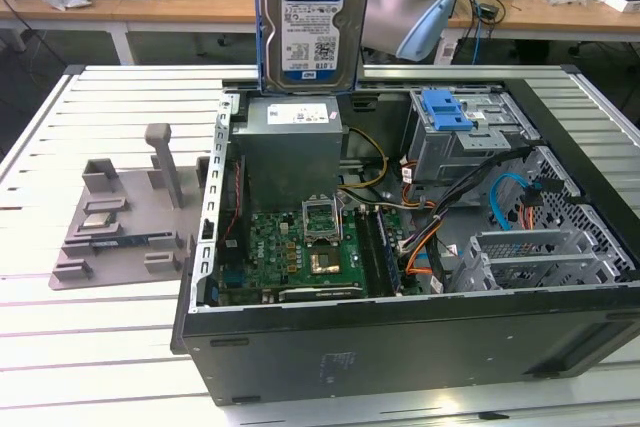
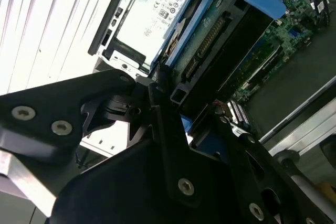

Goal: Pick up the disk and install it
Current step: 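Pick up the disk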

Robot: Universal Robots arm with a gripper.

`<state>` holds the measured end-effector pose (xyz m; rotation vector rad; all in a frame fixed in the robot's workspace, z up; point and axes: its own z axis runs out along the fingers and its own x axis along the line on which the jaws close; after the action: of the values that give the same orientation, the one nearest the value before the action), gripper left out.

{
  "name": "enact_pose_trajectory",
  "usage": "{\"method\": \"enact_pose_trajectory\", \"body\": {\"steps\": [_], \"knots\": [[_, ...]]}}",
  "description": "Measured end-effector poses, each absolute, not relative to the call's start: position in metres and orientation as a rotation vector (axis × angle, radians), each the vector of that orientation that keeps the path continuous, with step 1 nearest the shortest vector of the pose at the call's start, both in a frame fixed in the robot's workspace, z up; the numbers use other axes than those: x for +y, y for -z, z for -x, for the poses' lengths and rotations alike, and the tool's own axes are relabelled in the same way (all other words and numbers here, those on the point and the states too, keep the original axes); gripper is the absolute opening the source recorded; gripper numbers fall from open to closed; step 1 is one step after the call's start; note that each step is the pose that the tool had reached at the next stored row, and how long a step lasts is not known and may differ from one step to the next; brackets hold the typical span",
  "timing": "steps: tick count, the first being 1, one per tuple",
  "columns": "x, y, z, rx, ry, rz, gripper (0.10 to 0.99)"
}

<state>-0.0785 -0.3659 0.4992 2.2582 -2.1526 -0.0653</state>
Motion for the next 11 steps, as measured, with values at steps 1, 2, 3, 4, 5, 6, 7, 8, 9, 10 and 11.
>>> {"method": "enact_pose_trajectory", "body": {"steps": [1,2,3,4,5,6,7,8,9,10,11], "knots": [[-0.369,-0.499,0.079,-2.153,0.065,-2.258,0.369],[-0.375,-0.499,0.078,-2.153,0.065,-2.258,0.369],[-0.380,-0.499,0.079,-2.153,0.065,-2.258,0.369],[-0.383,-0.499,0.079,-2.153,0.065,-2.258,0.369],[-0.385,-0.499,0.079,-2.153,0.065,-2.258,0.369],[-0.388,-0.499,0.079,-2.153,0.065,-2.258,0.369],[-0.392,-0.499,0.078,-2.152,0.065,-2.258,0.369],[-0.397,-0.499,0.078,-2.152,0.065,-2.258,0.369],[-0.401,-0.499,0.079,-2.152,0.065,-2.258,0.369],[-0.404,-0.499,0.079,-2.153,0.065,-2.258,0.369],[-0.406,-0.499,0.079,-2.153,0.065,-2.258,0.369]]}}
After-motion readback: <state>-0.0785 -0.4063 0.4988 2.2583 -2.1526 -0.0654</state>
